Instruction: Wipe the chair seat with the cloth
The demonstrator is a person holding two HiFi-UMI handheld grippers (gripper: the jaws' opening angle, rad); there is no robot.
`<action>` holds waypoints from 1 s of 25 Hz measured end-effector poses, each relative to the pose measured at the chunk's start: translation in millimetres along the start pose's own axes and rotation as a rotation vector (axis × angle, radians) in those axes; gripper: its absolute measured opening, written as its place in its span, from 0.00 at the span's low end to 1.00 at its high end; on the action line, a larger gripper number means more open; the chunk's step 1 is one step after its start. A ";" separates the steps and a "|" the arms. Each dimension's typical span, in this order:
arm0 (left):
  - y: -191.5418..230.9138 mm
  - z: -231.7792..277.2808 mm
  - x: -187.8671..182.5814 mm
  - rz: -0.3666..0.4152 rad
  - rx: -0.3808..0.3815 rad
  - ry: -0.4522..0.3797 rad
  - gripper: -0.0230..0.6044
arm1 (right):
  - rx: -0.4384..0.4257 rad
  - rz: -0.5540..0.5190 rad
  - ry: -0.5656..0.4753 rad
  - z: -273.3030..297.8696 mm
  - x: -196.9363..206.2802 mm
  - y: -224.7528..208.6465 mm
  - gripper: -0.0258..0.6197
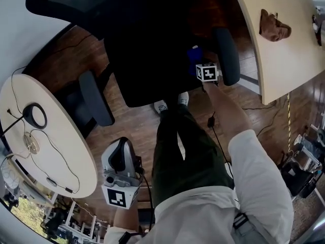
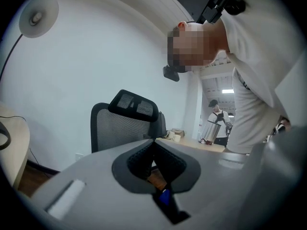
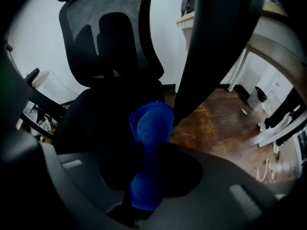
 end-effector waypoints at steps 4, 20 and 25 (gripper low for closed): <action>-1.6 -8.1 -0.8 -0.002 -0.025 0.000 0.04 | -0.135 0.033 -0.108 -1.5 -16.0 83.1 0.20; 28.5 -77.5 15.7 0.027 -0.191 -0.007 0.04 | -0.409 -0.139 -0.063 59.4 40.7 371.2 0.20; 27.3 -64.4 11.3 0.023 -0.224 -0.003 0.06 | -0.263 -0.100 -0.024 44.3 72.4 244.9 0.20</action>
Point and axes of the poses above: the fingertips, and each gripper's own axes: z forward along the fingers, y to its left, x out of its underside, the point moved 4 cm from there along -z, backward along the fingers, and after that the axes turned 9 degrees about -z, right-handed, at the moved point
